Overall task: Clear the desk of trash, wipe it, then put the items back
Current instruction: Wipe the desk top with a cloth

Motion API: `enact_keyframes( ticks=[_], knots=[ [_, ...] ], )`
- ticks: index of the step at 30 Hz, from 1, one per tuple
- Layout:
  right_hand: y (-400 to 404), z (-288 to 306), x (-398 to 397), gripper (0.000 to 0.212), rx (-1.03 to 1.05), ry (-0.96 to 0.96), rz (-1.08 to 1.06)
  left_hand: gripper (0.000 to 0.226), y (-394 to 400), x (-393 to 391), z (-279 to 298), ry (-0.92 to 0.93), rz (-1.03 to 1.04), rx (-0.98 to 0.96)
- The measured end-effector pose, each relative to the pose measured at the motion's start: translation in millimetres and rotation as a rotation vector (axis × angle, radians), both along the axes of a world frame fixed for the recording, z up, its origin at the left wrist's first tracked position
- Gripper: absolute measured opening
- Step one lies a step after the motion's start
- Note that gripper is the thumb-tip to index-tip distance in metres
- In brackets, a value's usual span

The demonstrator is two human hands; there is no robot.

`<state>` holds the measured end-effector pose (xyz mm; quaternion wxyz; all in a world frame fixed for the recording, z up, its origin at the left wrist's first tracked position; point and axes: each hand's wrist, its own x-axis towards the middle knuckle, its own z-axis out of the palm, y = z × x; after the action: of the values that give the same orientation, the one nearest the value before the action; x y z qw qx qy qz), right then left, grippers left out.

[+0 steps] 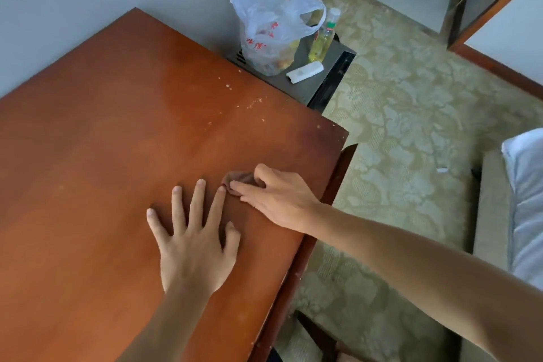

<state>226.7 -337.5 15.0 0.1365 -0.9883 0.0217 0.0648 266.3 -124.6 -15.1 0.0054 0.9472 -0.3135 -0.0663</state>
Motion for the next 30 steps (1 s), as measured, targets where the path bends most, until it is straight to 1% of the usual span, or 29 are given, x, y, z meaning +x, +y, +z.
enact_keyframes(
  ticks=[1,2,3,4,5,6,7,8,10,11,12,13,14,15,17,18,20,21,23,24,25,27,28,30],
  knots=[
    [4,-1,1,0.043,0.027,-0.015,0.070,0.068,0,0,0,0.005,0.006,0.004],
    [-2,0,5,0.047,0.068,-0.038,0.045,0.068,0,0,0,0.008,0.012,0.007],
    [-22,-3,12,0.049,0.027,-0.117,0.002,0.068,-1,0,0,0.012,0.012,0.011],
    [-47,-2,18,0.049,-0.034,-0.173,-0.091,0.068,-1,-1,0,0.015,0.009,0.014],
    [-80,-6,21,0.047,-0.099,-0.170,-0.207,0.068,-1,-1,0,0.017,0.007,0.016],
    [-110,-7,21,0.042,-0.192,-0.166,-0.272,0.068,-1,-1,0,0.018,0.006,0.021],
    [-134,-4,19,0.032,-0.203,-0.142,-0.375,0.068,-1,-1,0,0.021,0.006,0.031],
    [-157,-5,15,0.028,-0.171,-0.083,-0.506,0.069,-1,-2,0,0.023,0.008,0.037],
    [-190,-8,10,0.041,-0.245,-0.111,-0.621,0.069,-2,-2,0,0.022,0.015,0.036],
    [-191,-9,11,0.038,-0.213,-0.135,-0.676,0.069,-1,-2,0,0.023,0.016,0.034],
    [-177,-2,17,0.030,-0.201,-0.205,-0.683,0.069,-1,-3,0,0.022,0.019,0.026],
    [-158,4,24,0.029,-0.188,-0.290,-0.649,0.068,-1,-3,0,0.020,0.022,0.015],
    [-132,10,32,0.037,-0.190,-0.323,-0.546,0.068,-1,-3,0,0.019,0.023,0.007],
    [-103,11,41,0.044,-0.156,-0.309,-0.436,0.068,0,-4,0,0.021,0.024,0.001],
    [-38,13,50,0.043,-0.041,-0.249,-0.153,0.067,0,-4,0,0.022,0.041,-0.020],
    [-7,11,52,0.044,0.011,-0.221,-0.049,0.067,1,-4,0,0.024,0.053,-0.037],
    [35,3,54,0.043,0.021,-0.216,0.140,0.064,3,-4,-1,0.030,0.074,-0.079],
    [46,-4,58,0.038,-0.004,-0.260,0.200,0.063,3,-4,-1,0.028,0.084,-0.098],
    [45,-20,69,0.031,0.020,-0.311,0.212,0.063,3,-3,-2,0.024,0.092,-0.115],
    [36,-25,74,0.029,0.047,-0.319,0.184,0.063,3,-2,-2,0.022,0.095,-0.116],
    [20,-26,81,0.029,0.009,-0.329,0.153,0.064,2,-2,-2,0.019,0.094,-0.113],
    [-23,-27,94,0.033,-0.070,-0.373,0.008,0.064,2,-2,-3,0.015,0.087,-0.097],
    [-48,-24,100,0.036,-0.134,-0.359,-0.086,0.064,2,-2,-3,0.014,0.085,-0.092],
    [-99,-16,101,0.039,-0.185,-0.263,-0.296,0.064,3,-2,-4,0.019,0.084,-0.084]
  ],
)
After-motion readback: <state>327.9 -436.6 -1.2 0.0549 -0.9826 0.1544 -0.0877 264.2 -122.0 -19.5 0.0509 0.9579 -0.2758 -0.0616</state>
